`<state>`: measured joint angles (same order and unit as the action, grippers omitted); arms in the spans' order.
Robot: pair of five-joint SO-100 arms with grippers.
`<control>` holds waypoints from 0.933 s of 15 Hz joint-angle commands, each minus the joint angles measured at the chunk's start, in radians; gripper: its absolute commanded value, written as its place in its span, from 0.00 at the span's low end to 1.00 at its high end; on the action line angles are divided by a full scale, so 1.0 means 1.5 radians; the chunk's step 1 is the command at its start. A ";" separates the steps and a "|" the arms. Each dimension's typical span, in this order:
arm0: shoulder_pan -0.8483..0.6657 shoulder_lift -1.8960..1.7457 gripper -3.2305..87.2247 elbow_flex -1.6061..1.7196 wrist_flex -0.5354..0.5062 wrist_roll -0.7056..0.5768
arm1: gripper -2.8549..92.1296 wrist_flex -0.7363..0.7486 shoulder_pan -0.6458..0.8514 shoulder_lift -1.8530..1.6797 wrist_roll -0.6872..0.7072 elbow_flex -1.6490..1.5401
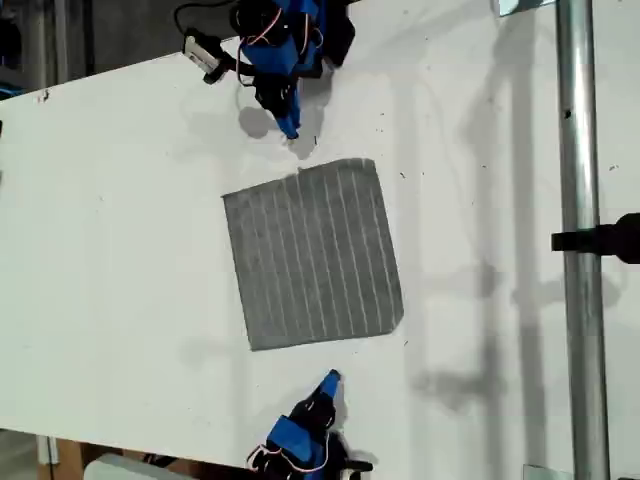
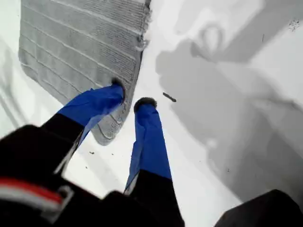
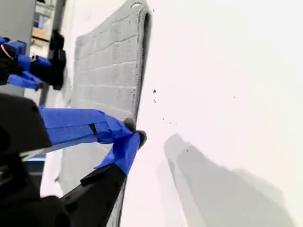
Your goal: Grasp corners of a towel and fold twice.
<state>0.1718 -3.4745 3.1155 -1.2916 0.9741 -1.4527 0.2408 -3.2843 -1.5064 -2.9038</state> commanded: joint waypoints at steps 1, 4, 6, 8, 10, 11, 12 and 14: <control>-0.237 -0.002 0.00 0.002 -0.005 0.282 | 0.04 -0.008 -0.070 -0.002 0.004 0.007; -0.230 -0.002 0.00 0.002 -0.005 0.286 | 0.03 -0.008 -0.082 -0.002 0.002 0.007; -0.224 -0.002 0.00 0.002 -0.006 0.286 | 0.03 -0.008 -0.089 -0.002 0.003 0.007; -0.214 -0.002 0.00 0.002 -0.006 0.309 | 0.03 -0.008 -0.098 -0.003 0.001 0.009; -0.186 0.004 0.00 -0.033 -0.026 0.372 | 0.03 -0.017 -0.135 0.001 -0.002 0.065; -0.159 0.056 0.00 -0.088 -0.016 0.414 | 0.03 -0.019 -0.167 0.041 -0.004 0.116; -0.130 0.174 0.00 -0.164 0.014 0.446 | 0.03 0.000 -0.204 0.139 0.001 0.182; -0.073 0.484 0.00 -0.358 0.065 0.472 | 0.03 0.009 -0.285 0.380 0.032 0.368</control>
<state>0.0092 -3.0680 2.7995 -1.2471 1.6536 -1.4665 -0.1150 -2.9376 -1.4818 -2.5648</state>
